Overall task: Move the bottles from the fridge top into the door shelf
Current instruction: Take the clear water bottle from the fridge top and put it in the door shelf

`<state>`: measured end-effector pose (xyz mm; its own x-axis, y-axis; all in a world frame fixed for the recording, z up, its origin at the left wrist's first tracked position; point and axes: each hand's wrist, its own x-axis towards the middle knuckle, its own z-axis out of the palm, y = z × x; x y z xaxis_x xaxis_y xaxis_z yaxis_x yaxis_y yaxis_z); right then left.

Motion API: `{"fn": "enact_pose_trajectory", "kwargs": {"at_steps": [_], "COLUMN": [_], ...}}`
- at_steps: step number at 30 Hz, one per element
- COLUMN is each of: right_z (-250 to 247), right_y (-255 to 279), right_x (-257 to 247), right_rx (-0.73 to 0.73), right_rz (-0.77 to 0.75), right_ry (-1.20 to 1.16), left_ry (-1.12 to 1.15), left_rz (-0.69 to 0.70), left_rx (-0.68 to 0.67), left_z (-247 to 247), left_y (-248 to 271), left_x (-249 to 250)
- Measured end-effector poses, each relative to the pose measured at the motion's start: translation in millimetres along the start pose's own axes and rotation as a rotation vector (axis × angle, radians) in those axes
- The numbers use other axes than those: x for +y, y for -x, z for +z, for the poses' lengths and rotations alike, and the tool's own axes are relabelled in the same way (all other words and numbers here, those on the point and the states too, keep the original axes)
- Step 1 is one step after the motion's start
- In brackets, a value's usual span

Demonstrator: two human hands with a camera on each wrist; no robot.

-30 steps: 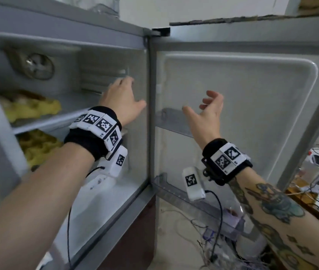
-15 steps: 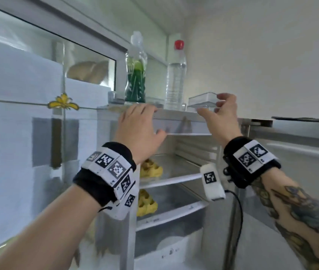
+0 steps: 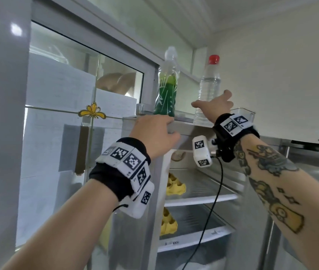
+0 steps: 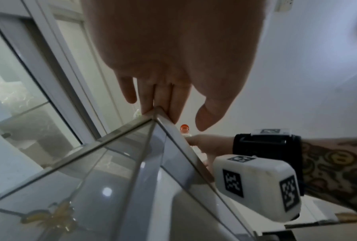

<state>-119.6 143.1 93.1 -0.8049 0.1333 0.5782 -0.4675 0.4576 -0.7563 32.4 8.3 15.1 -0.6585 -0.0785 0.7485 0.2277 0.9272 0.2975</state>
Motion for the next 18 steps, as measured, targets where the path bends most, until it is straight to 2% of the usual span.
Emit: {"fn": "enact_pose_trajectory", "kwargs": {"at_steps": [4, 11, 18], "right_z": [2, 1, -9], "right_y": [-11, -14, -8], "right_x": [5, 6, 9], "right_rx": [-0.009, -0.005, 0.068], "right_rz": [0.041, 0.018, -0.014], "right_ry": [-0.016, 0.029, 0.063], "left_ry": [-0.046, 0.005, 0.059], "left_rz": [0.051, 0.059, 0.040], "left_rx": [0.061, 0.140, 0.121], "left_z": [3, 12, 16], "left_y": [-1, 3, 4], "left_x": [-5, -3, -4]}}
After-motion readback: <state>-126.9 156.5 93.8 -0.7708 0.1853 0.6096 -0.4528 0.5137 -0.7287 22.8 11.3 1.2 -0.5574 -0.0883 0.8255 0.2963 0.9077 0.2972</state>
